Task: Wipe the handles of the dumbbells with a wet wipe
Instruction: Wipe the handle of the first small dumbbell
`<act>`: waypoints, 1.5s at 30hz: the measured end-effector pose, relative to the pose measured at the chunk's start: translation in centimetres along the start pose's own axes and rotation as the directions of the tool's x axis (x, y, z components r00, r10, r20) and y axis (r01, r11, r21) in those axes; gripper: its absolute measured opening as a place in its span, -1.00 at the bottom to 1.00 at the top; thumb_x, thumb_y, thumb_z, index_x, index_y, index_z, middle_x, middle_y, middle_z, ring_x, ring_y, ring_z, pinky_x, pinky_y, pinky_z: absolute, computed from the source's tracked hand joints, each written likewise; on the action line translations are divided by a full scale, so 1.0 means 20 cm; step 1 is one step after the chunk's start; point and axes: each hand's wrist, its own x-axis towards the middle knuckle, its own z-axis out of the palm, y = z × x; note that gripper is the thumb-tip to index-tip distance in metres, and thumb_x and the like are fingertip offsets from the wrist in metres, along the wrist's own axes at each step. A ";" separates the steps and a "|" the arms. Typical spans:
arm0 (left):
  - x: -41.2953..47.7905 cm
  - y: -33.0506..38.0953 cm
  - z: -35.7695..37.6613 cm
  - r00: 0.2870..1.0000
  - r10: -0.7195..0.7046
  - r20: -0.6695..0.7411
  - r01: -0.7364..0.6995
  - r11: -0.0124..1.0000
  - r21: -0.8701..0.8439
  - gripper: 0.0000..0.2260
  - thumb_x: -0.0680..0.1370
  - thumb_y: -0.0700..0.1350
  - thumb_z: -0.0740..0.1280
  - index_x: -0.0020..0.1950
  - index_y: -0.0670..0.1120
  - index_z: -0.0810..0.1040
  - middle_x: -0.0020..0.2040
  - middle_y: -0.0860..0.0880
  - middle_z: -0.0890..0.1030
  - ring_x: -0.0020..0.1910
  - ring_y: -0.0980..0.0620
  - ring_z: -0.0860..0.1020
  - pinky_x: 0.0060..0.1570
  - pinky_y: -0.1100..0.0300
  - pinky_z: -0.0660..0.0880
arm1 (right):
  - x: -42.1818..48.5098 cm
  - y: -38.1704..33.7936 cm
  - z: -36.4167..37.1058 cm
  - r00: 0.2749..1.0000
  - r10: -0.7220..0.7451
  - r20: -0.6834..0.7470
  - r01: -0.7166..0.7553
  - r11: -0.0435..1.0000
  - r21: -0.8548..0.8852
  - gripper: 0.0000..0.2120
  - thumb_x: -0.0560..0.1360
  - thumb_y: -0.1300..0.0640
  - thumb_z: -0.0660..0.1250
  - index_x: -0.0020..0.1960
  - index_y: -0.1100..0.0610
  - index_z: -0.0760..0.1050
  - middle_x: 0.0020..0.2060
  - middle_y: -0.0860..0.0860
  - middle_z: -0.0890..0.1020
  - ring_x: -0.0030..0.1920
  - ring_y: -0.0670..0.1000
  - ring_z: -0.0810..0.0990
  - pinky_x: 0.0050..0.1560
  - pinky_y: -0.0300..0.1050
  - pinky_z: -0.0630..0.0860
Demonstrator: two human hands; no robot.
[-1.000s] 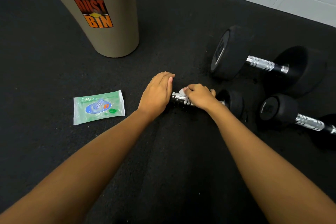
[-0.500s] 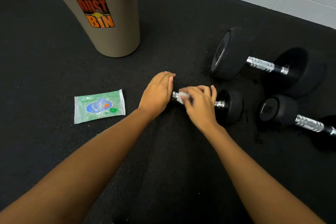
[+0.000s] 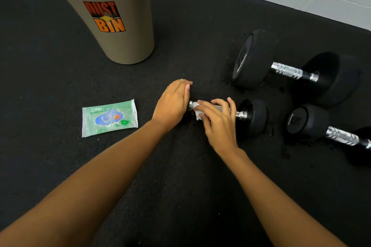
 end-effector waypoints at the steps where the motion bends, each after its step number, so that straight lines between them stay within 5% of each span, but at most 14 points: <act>1: 0.00 0.00 0.00 1.000 -0.002 0.001 0.002 1.000 -0.003 -0.70 0.64 -0.17 0.03 0.26 -0.21 0.45 0.24 -0.15 0.50 0.29 -0.02 0.39 0.31 0.22 0.20 | 0.01 0.01 -0.01 0.999 0.048 0.003 -0.048 0.999 0.021 -0.76 0.48 0.19 0.31 0.12 0.01 0.55 0.10 -0.10 0.61 0.17 0.02 0.42 0.43 0.03 -0.03; 4: 0.00 -0.01 0.00 1.000 0.001 -0.002 -0.001 1.000 0.007 -0.70 0.64 -0.16 0.03 0.27 -0.21 0.45 0.23 -0.15 0.50 0.29 -0.02 0.39 0.30 0.26 0.18 | 0.06 -0.01 -0.02 0.979 0.203 0.013 -0.203 0.976 0.082 -0.77 0.51 0.09 0.28 0.16 0.02 0.54 0.06 -0.08 0.62 0.19 0.04 0.40 0.42 0.02 -0.06; 11: 0.00 -0.01 0.00 1.000 0.010 0.003 -0.010 1.000 0.023 -0.70 0.64 -0.18 0.04 0.25 -0.23 0.45 0.22 -0.17 0.51 0.28 -0.05 0.40 0.29 0.25 0.20 | 0.05 -0.02 -0.01 0.998 -0.027 0.050 0.030 0.998 -0.055 -0.65 0.44 0.16 0.37 0.22 0.05 0.50 0.08 -0.05 0.63 0.20 0.08 0.43 0.43 0.07 -0.02; 17: 0.01 0.00 0.00 1.000 0.010 -0.002 -0.010 0.999 0.034 -0.68 0.63 -0.16 0.02 0.23 -0.25 0.47 0.19 -0.18 0.53 0.25 -0.07 0.43 0.29 0.23 0.22 | 0.09 0.05 -0.05 0.972 0.210 0.101 -0.206 0.977 -0.053 -0.72 0.52 0.04 0.25 0.22 0.01 0.50 0.08 -0.03 0.63 0.28 0.07 0.34 0.43 0.06 -0.11; 23: 0.00 0.00 -0.01 1.000 0.016 0.002 -0.016 0.999 0.044 -0.66 0.62 -0.13 0.00 0.23 -0.23 0.46 0.20 -0.16 0.53 0.26 -0.05 0.42 0.29 0.23 0.21 | -0.02 0.11 -0.05 0.999 -0.034 -0.001 0.034 0.994 -0.099 -0.71 0.47 0.18 0.33 0.19 0.04 0.52 0.14 -0.07 0.60 0.23 0.07 0.42 0.44 0.09 -0.08; 26: 0.00 0.01 -0.01 1.000 0.014 -0.004 -0.014 0.999 0.038 -0.68 0.63 -0.16 0.03 0.23 -0.25 0.47 0.20 -0.18 0.52 0.26 -0.06 0.42 0.28 0.28 0.19 | 0.04 0.10 -0.07 0.997 0.039 0.071 -0.035 0.998 -0.060 -0.72 0.50 0.15 0.29 0.20 0.04 0.50 0.06 -0.04 0.61 0.22 0.03 0.41 0.44 0.07 -0.14; 30: 0.01 0.02 -0.01 1.000 -0.008 -0.007 0.009 0.999 0.040 -0.70 0.64 -0.17 0.04 0.26 -0.24 0.45 0.22 -0.17 0.51 0.27 -0.05 0.41 0.28 0.28 0.19 | 0.24 0.11 -0.09 0.833 0.353 0.426 -0.382 0.924 -0.020 -0.72 0.57 0.03 0.10 0.22 -0.02 0.47 0.07 0.03 0.59 0.29 0.05 0.34 0.43 0.12 -0.22; 32: 0.01 0.01 0.00 1.000 -0.001 -0.009 0.002 0.999 0.044 -0.70 0.64 -0.18 0.04 0.25 -0.24 0.46 0.21 -0.17 0.51 0.27 -0.05 0.41 0.28 0.27 0.19 | 0.33 0.13 -0.09 0.735 0.402 0.546 -0.438 0.896 -0.070 -0.71 0.57 0.03 0.07 0.17 -0.04 0.50 0.11 0.05 0.58 0.29 0.08 0.36 0.43 0.14 -0.16; 35: 0.00 0.01 0.00 1.000 0.004 -0.004 -0.004 0.999 0.054 -0.70 0.64 -0.17 0.04 0.25 -0.23 0.46 0.21 -0.17 0.52 0.26 -0.04 0.41 0.27 0.29 0.19 | 0.38 0.15 -0.07 0.686 0.385 0.618 -0.453 0.890 -0.051 -0.72 0.57 0.06 0.06 0.11 -0.03 0.52 0.09 0.06 0.59 0.24 0.09 0.42 0.42 0.11 -0.02; 41: 0.01 0.01 -0.01 1.000 0.002 0.008 -0.002 0.998 0.057 -0.70 0.64 -0.17 0.03 0.26 -0.23 0.45 0.22 -0.17 0.51 0.27 -0.05 0.41 0.29 0.25 0.20 | 0.26 0.13 -0.12 0.855 0.262 0.447 -0.328 0.942 0.074 -0.78 0.58 0.05 0.13 0.13 -0.06 0.50 -0.12 -0.05 0.51 0.26 -0.03 0.31 0.43 0.07 -0.24; 45: 0.01 0.01 0.00 1.000 0.003 0.004 -0.003 0.999 0.054 -0.70 0.64 -0.17 0.04 0.25 -0.24 0.46 0.21 -0.18 0.52 0.27 -0.06 0.41 0.30 0.21 0.21 | 0.24 0.11 -0.11 0.872 0.287 0.396 -0.331 0.942 0.047 -0.79 0.57 0.03 0.17 0.14 -0.04 0.52 0.01 -0.05 0.51 0.26 0.01 0.28 0.44 0.05 -0.12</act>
